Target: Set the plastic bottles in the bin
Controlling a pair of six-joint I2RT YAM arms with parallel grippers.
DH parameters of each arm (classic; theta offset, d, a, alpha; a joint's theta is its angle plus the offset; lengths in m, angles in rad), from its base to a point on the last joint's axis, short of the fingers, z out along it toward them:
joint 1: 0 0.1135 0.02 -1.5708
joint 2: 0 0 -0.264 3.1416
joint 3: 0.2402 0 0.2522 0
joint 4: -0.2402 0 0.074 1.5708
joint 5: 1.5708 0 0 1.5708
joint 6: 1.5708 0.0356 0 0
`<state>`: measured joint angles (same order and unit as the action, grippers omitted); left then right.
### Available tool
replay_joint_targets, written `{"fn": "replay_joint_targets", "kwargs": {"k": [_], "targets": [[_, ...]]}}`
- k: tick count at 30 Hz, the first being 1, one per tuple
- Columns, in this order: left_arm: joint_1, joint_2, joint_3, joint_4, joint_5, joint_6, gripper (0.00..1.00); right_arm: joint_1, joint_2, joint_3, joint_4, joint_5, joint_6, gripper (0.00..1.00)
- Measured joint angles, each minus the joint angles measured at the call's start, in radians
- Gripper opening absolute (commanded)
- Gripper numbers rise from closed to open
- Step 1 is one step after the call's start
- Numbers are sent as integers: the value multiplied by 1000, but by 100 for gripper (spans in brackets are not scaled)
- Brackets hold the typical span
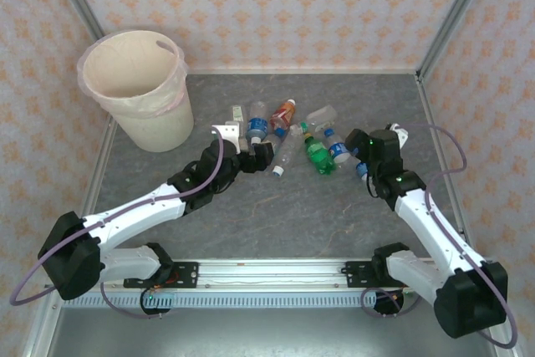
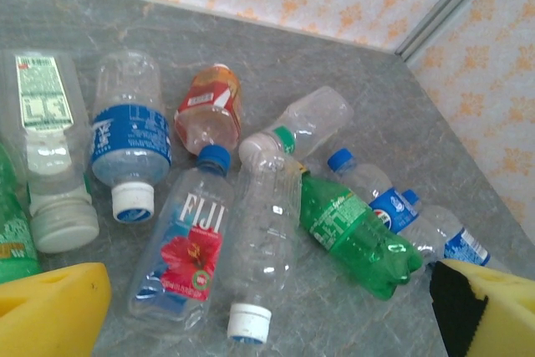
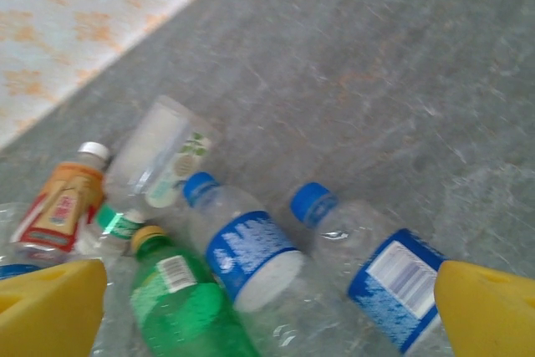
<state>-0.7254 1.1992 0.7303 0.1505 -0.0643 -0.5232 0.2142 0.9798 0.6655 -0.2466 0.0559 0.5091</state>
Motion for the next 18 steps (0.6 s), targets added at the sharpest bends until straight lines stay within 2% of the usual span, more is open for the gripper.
{"fn": "replay_joint_targets", "kwargs": {"k": [10,18], "targets": [[-2,-40,-80,49,24,-21,99,-181,144,-28,38,-140,-13,99],[-2,-48,-95,56,24,-28,99,-237,190,-50,90,-238,-34,94]]}}
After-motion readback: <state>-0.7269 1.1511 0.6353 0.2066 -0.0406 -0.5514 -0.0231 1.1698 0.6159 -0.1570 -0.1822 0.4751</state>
